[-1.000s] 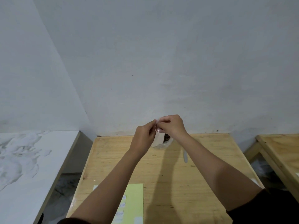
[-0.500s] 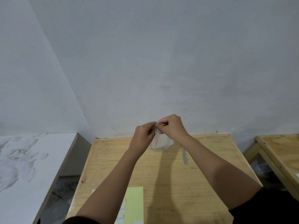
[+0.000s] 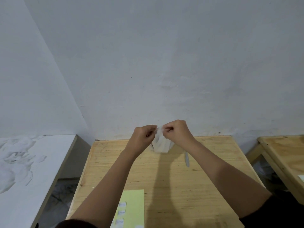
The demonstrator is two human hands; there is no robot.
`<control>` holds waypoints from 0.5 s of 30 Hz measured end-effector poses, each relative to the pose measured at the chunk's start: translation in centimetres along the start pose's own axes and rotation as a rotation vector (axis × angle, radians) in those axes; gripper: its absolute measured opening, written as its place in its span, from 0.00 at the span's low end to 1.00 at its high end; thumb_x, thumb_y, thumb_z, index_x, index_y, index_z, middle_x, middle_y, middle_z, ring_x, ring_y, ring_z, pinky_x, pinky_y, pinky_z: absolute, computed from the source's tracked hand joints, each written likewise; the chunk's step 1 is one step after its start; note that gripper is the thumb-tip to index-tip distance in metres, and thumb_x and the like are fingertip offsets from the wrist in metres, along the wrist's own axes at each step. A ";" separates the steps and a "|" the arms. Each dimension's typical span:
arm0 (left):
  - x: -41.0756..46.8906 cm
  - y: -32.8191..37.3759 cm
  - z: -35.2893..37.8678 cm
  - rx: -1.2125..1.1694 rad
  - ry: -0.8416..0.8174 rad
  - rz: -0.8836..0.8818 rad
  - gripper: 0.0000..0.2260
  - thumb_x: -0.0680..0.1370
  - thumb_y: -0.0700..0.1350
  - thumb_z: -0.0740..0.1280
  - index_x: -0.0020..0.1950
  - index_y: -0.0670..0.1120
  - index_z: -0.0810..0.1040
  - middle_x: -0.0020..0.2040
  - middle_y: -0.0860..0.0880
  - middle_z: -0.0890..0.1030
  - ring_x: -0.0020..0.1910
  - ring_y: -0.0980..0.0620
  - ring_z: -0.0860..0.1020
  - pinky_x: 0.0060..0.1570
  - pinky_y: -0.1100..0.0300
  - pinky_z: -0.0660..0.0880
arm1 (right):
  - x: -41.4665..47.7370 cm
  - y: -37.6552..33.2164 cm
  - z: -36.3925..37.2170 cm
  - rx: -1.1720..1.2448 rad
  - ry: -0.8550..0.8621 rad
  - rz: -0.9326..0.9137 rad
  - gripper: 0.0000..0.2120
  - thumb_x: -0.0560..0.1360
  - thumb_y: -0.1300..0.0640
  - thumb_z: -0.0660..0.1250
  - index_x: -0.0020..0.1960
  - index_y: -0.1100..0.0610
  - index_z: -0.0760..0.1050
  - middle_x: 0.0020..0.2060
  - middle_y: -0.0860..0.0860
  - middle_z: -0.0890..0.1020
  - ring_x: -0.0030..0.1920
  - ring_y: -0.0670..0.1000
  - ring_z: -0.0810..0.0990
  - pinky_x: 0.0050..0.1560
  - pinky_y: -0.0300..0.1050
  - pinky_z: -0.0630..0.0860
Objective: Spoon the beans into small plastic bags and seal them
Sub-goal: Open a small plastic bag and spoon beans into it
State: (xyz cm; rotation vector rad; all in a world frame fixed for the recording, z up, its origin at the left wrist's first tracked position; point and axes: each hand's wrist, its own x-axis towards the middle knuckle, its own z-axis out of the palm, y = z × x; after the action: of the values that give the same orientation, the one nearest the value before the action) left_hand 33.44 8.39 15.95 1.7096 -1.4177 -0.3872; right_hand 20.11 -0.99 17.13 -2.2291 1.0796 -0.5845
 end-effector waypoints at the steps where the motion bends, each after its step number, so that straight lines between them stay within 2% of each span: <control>1: -0.2 0.5 0.1 -0.064 -0.036 -0.006 0.12 0.77 0.38 0.66 0.60 0.39 0.78 0.50 0.50 0.83 0.46 0.62 0.79 0.52 0.66 0.76 | 0.1 0.0 -0.5 0.049 0.014 0.012 0.07 0.67 0.69 0.61 0.39 0.73 0.75 0.40 0.70 0.79 0.39 0.64 0.80 0.34 0.51 0.75; 3: -0.5 1.2 0.4 -0.167 -0.112 -0.041 0.14 0.78 0.43 0.67 0.63 0.42 0.77 0.52 0.52 0.81 0.49 0.64 0.78 0.56 0.67 0.75 | 0.2 -0.2 -1.5 0.118 0.008 0.039 0.08 0.67 0.68 0.64 0.40 0.74 0.75 0.33 0.67 0.79 0.33 0.62 0.78 0.36 0.53 0.76; 4: -0.6 1.2 0.5 -0.186 -0.146 -0.068 0.17 0.77 0.46 0.68 0.65 0.44 0.75 0.53 0.52 0.80 0.50 0.62 0.77 0.58 0.64 0.74 | 0.4 -0.3 -2.0 0.137 -0.008 0.052 0.08 0.66 0.67 0.64 0.40 0.74 0.75 0.29 0.63 0.76 0.30 0.57 0.75 0.35 0.48 0.75; 6: -0.9 1.1 0.8 -0.158 -0.205 -0.108 0.28 0.74 0.54 0.70 0.71 0.49 0.69 0.62 0.53 0.76 0.59 0.60 0.73 0.62 0.62 0.70 | 0.7 -0.5 -2.9 0.186 -0.035 0.085 0.06 0.66 0.67 0.64 0.38 0.71 0.76 0.27 0.56 0.74 0.31 0.50 0.74 0.37 0.45 0.75; 8: -1.1 1.2 0.7 -0.077 -0.277 -0.084 0.41 0.69 0.59 0.73 0.76 0.52 0.59 0.74 0.58 0.62 0.71 0.62 0.62 0.68 0.63 0.61 | 0.8 -1.0 -3.8 0.230 -0.055 0.111 0.05 0.66 0.69 0.64 0.33 0.65 0.78 0.25 0.51 0.76 0.30 0.47 0.77 0.39 0.43 0.78; 9: -1.1 1.2 0.7 -0.031 -0.315 -0.050 0.46 0.67 0.60 0.75 0.77 0.52 0.53 0.76 0.60 0.55 0.73 0.63 0.54 0.70 0.65 0.55 | 0.8 -1.3 -4.2 0.239 -0.067 0.115 0.07 0.66 0.69 0.64 0.31 0.63 0.79 0.24 0.50 0.77 0.29 0.46 0.78 0.39 0.41 0.78; 12: -0.9 1.3 0.7 0.088 -0.350 0.086 0.58 0.62 0.60 0.77 0.77 0.52 0.40 0.76 0.61 0.40 0.73 0.67 0.40 0.67 0.75 0.44 | 0.8 -1.9 -5.0 0.267 -0.122 0.110 0.07 0.67 0.69 0.65 0.34 0.64 0.80 0.29 0.56 0.81 0.31 0.48 0.80 0.42 0.41 0.81; 15: -0.5 1.2 0.9 0.143 -0.295 0.168 0.60 0.61 0.60 0.78 0.77 0.49 0.38 0.75 0.61 0.37 0.73 0.67 0.38 0.63 0.81 0.41 | 0.8 -2.3 -5.6 0.246 -0.207 0.093 0.05 0.68 0.69 0.66 0.39 0.65 0.81 0.33 0.58 0.83 0.34 0.49 0.82 0.45 0.41 0.82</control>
State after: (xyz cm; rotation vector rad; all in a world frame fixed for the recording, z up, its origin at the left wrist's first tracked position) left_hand 31.86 8.50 16.21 1.6798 -1.8285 -0.4683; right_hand 18.45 -2.26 22.84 -1.9661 0.9460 -0.4126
